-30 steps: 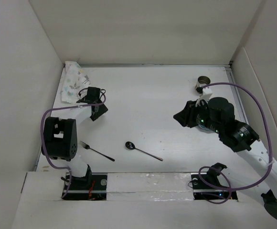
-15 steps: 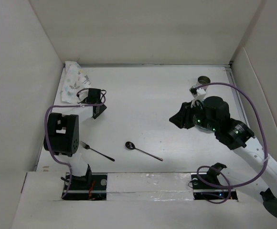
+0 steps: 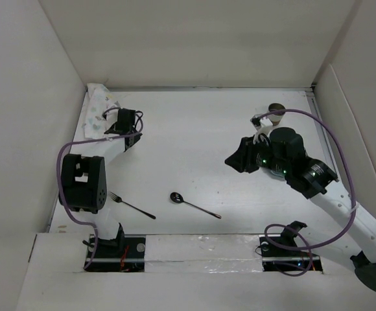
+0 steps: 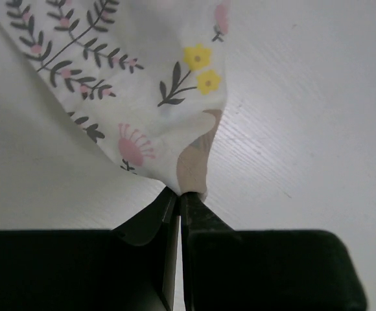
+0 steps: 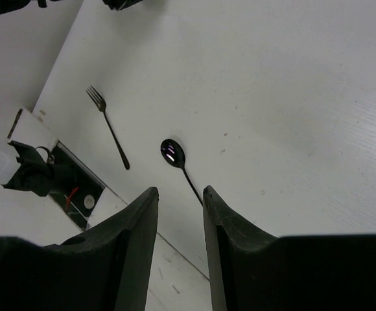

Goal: Set the dinner table for one person

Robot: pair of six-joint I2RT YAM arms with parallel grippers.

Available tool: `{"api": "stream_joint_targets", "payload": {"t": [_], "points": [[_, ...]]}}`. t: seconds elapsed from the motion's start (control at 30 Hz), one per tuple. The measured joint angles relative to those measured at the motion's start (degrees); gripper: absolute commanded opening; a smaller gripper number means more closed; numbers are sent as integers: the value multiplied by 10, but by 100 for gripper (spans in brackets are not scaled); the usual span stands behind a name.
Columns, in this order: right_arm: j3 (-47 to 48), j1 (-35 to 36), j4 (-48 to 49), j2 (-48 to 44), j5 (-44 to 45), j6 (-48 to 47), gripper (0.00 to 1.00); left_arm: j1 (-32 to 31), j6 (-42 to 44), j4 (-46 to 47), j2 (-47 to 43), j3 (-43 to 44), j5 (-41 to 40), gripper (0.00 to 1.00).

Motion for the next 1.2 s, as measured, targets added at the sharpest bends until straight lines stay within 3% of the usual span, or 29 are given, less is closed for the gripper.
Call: {"api": "stream_joint_targets", "payload": {"t": [0.1,0.17,0.37,0.43,0.57,0.73,0.87,0.97,1.13,1.2], "points": [[1,0,6,4,1,0,39,-7,30,-31,-24,44,20,0],[7,0,7,12,6,0,39,-18,49,-69,-25,130,46,0],[71,0,15,56,23,-3,39,-96,118,-191,60,632,149,0],[87,0,26,61,26,-3,45,-113,123,-169,36,691,196,0],[96,0,33,65,49,-3,64,-57,123,-140,-127,566,267,0],[97,-8,23,82,91,-4,70,43,116,-79,-248,370,318,0],[85,-23,27,84,109,0,76,69,99,-31,-261,209,361,0],[52,-30,40,85,116,4,78,74,84,-5,-202,113,372,0],[-15,-34,55,128,134,14,74,75,44,46,-98,10,373,0],[-37,-37,54,147,147,18,45,74,27,56,-72,3,378,0]]}}
